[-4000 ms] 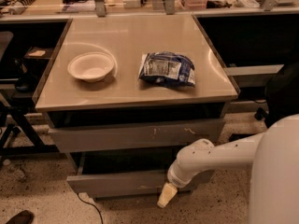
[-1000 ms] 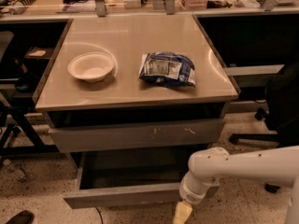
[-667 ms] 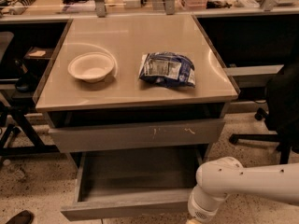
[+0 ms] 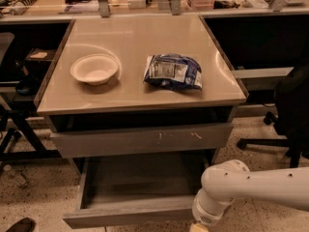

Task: Open middle drawer

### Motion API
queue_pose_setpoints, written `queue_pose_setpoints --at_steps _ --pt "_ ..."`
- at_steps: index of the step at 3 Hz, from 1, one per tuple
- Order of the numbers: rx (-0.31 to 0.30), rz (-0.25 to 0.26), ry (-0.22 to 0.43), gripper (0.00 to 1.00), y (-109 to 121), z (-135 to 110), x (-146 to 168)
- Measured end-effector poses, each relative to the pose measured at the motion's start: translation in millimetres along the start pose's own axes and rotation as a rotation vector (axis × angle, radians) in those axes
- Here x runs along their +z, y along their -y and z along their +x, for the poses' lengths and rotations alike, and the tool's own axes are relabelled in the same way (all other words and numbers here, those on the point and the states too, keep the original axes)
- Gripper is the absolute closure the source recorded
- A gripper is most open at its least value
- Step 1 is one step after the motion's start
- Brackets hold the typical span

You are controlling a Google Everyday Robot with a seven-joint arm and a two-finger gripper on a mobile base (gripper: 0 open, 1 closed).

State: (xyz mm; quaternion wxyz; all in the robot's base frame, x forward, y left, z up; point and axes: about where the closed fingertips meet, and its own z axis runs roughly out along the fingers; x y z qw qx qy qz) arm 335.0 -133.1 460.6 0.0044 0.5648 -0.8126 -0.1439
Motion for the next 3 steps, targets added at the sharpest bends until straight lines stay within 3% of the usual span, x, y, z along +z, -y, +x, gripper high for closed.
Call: queue_pose_setpoints --at_steps 1,3 --pt "-0.016 0.035 0.018 0.00 16.3 -11.3 -9.3" --pt "-0.025 -0.019 0.011 0.00 35.0 -22.0 27.6"
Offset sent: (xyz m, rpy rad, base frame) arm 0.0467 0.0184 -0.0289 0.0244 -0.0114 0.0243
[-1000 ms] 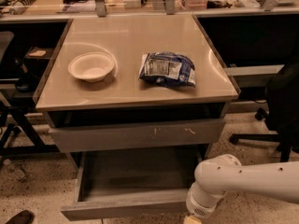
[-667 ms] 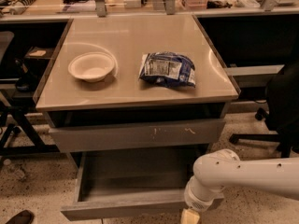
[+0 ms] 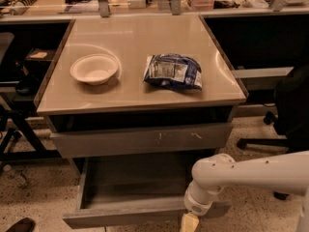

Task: Open middle drawer

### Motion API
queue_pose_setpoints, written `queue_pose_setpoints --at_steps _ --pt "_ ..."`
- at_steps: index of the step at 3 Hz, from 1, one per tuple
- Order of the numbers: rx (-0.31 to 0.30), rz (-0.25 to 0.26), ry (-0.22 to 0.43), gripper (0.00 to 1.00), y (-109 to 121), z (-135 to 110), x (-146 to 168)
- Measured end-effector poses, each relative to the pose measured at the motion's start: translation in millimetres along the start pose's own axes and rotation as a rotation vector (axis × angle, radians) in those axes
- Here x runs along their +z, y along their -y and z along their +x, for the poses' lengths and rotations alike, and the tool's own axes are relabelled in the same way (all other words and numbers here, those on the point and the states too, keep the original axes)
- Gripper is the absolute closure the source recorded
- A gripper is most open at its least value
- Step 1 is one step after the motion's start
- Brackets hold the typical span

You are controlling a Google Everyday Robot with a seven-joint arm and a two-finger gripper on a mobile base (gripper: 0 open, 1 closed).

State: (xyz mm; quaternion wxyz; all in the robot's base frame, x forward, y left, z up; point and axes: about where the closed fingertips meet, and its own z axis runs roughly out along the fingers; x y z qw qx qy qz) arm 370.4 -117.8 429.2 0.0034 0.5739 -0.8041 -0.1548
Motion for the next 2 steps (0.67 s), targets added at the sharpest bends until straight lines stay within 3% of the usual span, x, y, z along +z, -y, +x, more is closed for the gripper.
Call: queue_pose_setpoints --at_steps 2 --pt "0.005 -0.089 -0.016 0.00 -8.1 10.9 25.8"
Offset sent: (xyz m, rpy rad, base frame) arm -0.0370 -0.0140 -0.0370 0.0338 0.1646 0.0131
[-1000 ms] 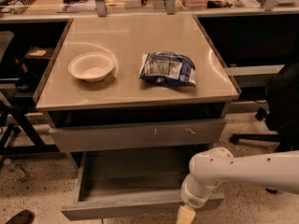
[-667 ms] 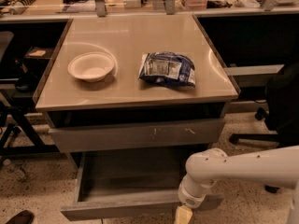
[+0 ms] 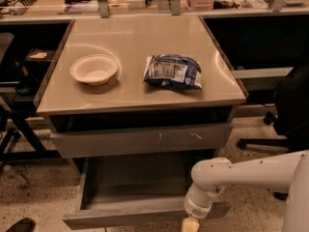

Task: Open middle drawer

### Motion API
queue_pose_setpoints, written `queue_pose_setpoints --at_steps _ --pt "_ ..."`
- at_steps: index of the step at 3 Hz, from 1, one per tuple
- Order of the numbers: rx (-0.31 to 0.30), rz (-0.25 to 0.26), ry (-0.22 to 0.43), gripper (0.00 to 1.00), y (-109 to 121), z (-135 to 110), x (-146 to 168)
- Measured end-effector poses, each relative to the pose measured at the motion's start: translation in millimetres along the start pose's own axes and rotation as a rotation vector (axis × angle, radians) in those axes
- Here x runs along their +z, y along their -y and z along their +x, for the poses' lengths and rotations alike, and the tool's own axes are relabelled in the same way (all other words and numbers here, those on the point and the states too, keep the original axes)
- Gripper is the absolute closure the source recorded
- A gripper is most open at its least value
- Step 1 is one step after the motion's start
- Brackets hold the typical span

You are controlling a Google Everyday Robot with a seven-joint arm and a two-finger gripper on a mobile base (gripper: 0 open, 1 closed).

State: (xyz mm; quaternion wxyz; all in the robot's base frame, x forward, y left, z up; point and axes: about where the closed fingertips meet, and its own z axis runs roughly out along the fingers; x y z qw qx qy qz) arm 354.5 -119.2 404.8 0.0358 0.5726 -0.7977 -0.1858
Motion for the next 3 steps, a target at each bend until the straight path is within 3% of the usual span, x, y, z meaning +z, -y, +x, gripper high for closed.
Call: queue_pose_setpoints --at_steps 1,2,3 --pt "0.000 0.000 0.000 0.00 -0.7 -0.2 -1.4" --pt "0.006 -0.027 0.017 0.00 -25.8 13.5 -11.0" --pt "0.005 -0.030 0.020 0.00 -30.4 15.9 -13.2"
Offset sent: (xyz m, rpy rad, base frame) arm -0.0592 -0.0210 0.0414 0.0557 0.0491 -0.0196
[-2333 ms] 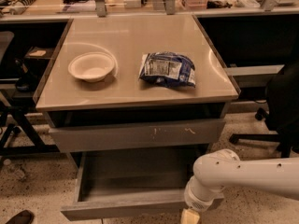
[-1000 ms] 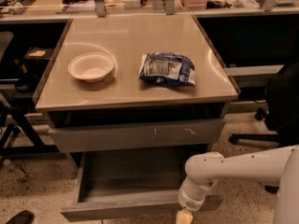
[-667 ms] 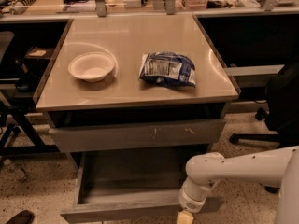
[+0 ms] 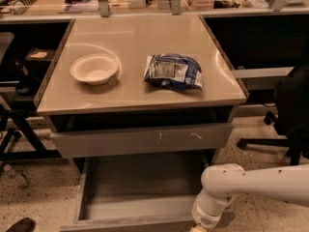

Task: Open middle drawer

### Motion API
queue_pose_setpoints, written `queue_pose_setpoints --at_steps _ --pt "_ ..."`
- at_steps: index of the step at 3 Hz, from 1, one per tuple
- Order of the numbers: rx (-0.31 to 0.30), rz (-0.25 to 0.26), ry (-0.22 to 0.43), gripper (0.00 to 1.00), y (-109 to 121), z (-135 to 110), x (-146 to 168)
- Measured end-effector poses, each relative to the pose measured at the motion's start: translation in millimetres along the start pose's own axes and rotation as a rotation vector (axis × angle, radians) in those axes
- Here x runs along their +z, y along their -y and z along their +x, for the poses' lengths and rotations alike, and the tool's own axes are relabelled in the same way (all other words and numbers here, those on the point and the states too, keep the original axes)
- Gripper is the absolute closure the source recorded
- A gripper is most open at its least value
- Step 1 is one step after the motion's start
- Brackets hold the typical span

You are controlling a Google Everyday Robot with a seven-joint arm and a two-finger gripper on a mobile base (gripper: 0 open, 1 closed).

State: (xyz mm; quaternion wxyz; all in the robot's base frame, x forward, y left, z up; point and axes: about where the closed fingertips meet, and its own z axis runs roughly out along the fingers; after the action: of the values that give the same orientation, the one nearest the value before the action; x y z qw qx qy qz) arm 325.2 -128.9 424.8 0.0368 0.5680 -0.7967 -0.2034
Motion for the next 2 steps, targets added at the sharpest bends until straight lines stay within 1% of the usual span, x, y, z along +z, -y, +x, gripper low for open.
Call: queue_pose_setpoints --at_steps 1,2 --pt "0.003 -0.021 0.020 0.00 -21.5 11.9 -6.3" --pt "0.004 -0.063 0.037 0.00 -44.7 24.4 -9.9"
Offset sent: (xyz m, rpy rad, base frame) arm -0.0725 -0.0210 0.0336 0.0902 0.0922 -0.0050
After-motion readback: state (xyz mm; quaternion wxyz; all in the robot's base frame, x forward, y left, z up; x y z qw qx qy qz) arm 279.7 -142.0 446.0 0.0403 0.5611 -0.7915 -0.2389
